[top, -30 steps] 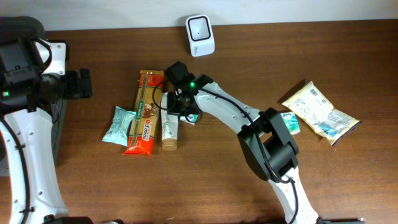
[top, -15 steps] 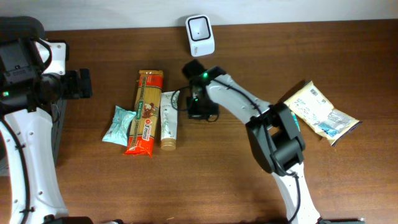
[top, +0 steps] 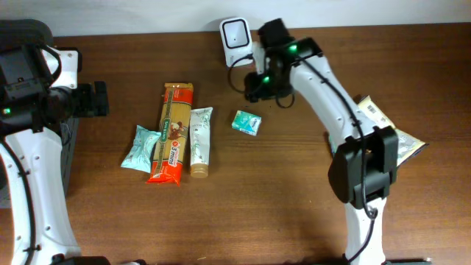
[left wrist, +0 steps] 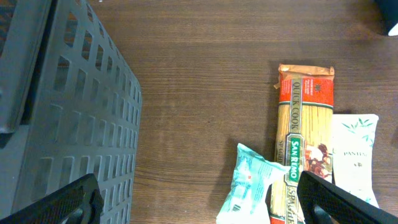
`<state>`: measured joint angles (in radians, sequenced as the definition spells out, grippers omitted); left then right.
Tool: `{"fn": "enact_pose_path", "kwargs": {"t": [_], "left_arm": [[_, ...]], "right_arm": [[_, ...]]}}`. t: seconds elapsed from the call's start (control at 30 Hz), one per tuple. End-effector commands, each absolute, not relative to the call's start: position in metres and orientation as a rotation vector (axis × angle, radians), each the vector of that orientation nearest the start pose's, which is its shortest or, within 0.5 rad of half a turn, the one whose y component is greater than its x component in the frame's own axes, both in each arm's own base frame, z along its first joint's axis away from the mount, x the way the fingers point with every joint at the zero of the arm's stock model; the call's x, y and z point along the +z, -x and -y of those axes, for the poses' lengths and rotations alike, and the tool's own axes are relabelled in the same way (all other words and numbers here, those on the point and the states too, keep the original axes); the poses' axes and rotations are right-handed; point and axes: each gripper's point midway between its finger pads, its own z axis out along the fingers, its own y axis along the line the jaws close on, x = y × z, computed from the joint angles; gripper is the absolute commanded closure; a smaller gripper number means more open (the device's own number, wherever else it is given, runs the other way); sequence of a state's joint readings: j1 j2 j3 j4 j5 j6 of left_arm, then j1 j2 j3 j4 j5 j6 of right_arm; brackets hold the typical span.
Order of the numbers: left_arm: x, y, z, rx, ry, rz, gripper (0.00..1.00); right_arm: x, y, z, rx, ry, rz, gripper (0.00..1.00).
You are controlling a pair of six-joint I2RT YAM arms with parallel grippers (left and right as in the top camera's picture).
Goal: Scan the item barcode
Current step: 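Reach right gripper to second small green pack and grasp it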
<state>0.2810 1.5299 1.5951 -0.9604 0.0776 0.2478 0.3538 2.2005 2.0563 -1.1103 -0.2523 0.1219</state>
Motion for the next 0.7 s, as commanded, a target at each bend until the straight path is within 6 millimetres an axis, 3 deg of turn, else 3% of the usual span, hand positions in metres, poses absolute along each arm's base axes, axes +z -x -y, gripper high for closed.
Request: {"fn": "enact_pose_path", "kwargs": {"t": [0.0,0.07,0.13,0.3,0.4,0.53,0.57,0.6,0.67], "left_arm": [[0.267,-0.391,-0.100,0.144,-0.014,-2.454,0.01],[0.267,-0.391,-0.100,0.143,-0.014,-2.454,0.01],[0.267,-0.391,-0.100,0.144,-0.014,-2.454,0.01],[0.267,-0.391,-0.100,0.143,-0.014,-2.454,0.01],[0.267,-0.391,-0.100,0.143,-0.015,-2.454,0.01],[0.267,-0.391,-0.100,0.144,-0.014,-2.454,0.01],[0.267,-0.391,-0.100,0.143,-0.014,-2.454,0.01],[0.267,-0.391,-0.100,0.143,-0.014,-2.454,0.01],[0.267,-0.391,-0.100,0.144,-0.014,-2.454,0.01]], "right_arm": [[0.118,-0.468,-0.194,0.710,0.497,-2.771,0.34],[0.104,-0.471,-0.190,0.738,0.487,-2.791,0.34],[0.077,-0.468,-0.194,0.794,0.500,-2.837,0.34],[0.024,-0.447,-0.196,0.878,0.509,-2.947,0.36],[0.008,-0.437,-0.198,0.898,0.506,-2.990,0.44],[-0.014,-0.424,-0.204,0.903,0.528,-3.011,0.46],[-0.018,-0.422,-0.206,0.932,0.523,-3.001,0.51],[-0.018,-0.422,-0.206,0.943,0.518,-2.997,0.64],[-0.018,-0.418,-0.207,0.949,0.479,-3.028,0.95]]}}
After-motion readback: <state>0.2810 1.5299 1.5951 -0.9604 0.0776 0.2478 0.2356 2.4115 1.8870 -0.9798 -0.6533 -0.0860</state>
